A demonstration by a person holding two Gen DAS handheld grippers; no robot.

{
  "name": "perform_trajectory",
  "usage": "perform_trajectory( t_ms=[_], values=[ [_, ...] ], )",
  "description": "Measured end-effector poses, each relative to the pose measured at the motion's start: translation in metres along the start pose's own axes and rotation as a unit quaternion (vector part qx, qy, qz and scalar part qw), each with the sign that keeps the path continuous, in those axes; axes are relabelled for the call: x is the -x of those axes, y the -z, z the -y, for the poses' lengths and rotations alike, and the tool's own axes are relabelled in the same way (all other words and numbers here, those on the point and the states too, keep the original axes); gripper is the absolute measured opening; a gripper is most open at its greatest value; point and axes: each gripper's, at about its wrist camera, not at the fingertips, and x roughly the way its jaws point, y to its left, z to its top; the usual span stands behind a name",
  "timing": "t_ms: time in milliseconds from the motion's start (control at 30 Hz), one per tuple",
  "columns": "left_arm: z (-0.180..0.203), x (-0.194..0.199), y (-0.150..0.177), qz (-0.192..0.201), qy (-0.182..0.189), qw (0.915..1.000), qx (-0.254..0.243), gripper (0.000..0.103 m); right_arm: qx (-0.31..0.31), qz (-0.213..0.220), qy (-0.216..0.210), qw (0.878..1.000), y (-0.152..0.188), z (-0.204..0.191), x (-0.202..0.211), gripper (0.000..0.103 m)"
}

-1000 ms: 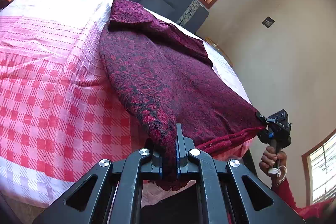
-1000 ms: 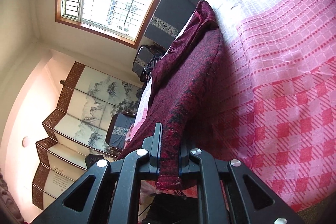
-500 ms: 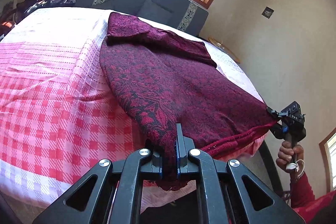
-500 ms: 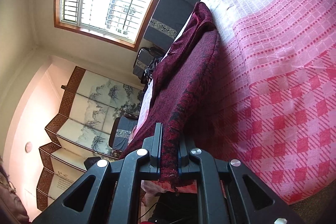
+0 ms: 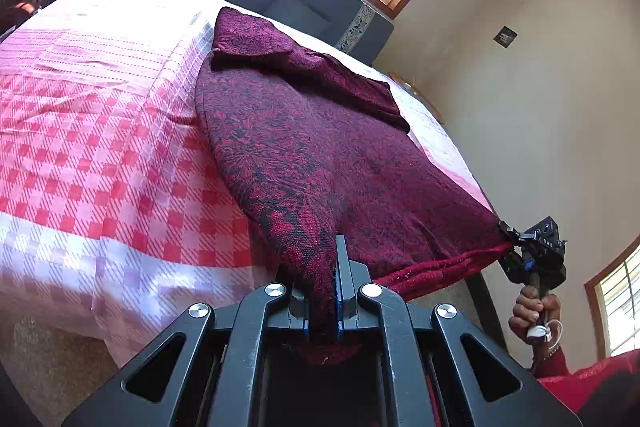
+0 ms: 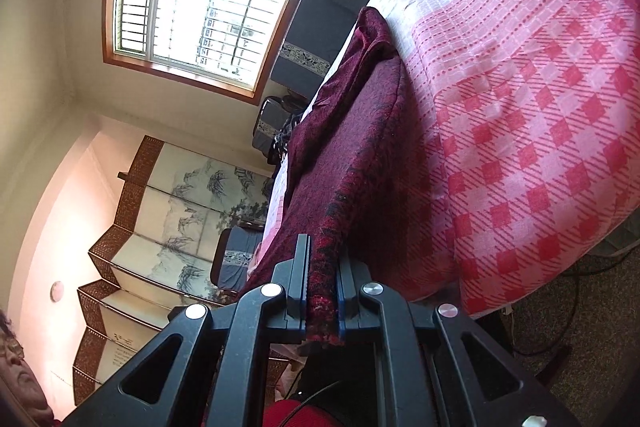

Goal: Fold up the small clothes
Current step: 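Lift the hem with both grippers and fold it toward the collar, then lower the hem onto the sweater and open both grippers, then regrasp the folded edge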

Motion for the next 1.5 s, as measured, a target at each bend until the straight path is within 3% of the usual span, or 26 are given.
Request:
perform_trajectory(
  t_ms=[167, 300, 467, 767, 967, 1200, 1500],
  values=[
    [0.010, 0.012, -0.007, 0.002, 0.013, 0.9999, -0.008, 0.008, 0.001, 0.010, 0.002, 1.000, 0.006, -0.007, 0.022, 0.011],
    [0.025, 0.016, -0.038, 0.014, 0.027, 0.9992, -0.025, 0.008, 0.026, 0.019, -0.004, 0.999, -0.011, -0.031, 0.028, 0.011],
    [0.033, 0.012, -0.074, 0.025, 0.048, 0.9982, -0.025, 0.008, 0.064, 0.019, -0.015, 0.998, -0.045, -0.066, 0.011, 0.011],
    [0.021, -0.003, -0.154, 0.068, 0.028, 0.9973, 0.001, 0.009, 0.078, 0.020, -0.010, 0.997, -0.135, -0.089, -0.042, 0.011],
    [-0.005, -0.043, -0.213, 0.070, 0.004, 0.9971, 0.030, 0.009, 0.053, 0.019, 0.017, 0.998, -0.208, -0.077, -0.094, 0.011],
    [-0.039, -0.111, -0.272, 0.064, -0.041, 0.9963, 0.040, 0.009, 0.033, 0.010, 0.048, 0.998, -0.269, -0.055, -0.162, 0.011],
    [-0.083, -0.184, -0.309, 0.045, -0.072, 0.9953, 0.047, 0.009, 0.004, -0.002, 0.087, 0.996, -0.317, -0.012, -0.228, 0.011]
  ],
)
